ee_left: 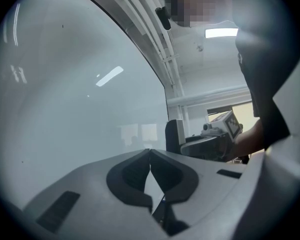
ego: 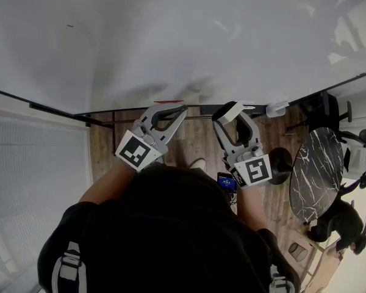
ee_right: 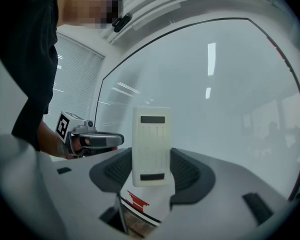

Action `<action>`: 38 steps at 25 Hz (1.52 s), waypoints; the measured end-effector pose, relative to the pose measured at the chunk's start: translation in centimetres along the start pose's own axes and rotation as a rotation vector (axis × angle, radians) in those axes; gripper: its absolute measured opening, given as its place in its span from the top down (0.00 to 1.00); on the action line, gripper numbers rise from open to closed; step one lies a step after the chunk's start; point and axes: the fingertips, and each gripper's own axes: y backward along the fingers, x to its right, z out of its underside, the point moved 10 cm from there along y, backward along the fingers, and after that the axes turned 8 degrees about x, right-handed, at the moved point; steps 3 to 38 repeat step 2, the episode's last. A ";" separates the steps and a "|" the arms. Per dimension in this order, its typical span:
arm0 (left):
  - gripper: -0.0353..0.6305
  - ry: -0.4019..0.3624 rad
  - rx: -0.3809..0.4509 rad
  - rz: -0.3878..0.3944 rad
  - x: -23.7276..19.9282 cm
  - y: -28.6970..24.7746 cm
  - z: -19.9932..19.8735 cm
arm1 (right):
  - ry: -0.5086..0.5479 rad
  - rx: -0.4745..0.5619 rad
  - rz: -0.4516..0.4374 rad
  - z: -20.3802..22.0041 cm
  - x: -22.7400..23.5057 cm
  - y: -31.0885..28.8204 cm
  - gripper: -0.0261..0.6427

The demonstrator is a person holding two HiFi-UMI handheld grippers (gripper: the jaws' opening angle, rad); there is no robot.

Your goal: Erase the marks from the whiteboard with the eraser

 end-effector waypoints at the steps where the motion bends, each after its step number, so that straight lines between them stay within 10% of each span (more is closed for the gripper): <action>1: 0.94 0.001 0.001 0.000 0.0 0.0 -0.1 | 0.000 0.001 -0.001 0.0 0.0 0.0 0.61; 38: 0.94 0.002 0.002 0.000 0.0 0.0 -0.1 | 0.000 0.003 -0.003 -0.1 -0.1 -0.1 0.61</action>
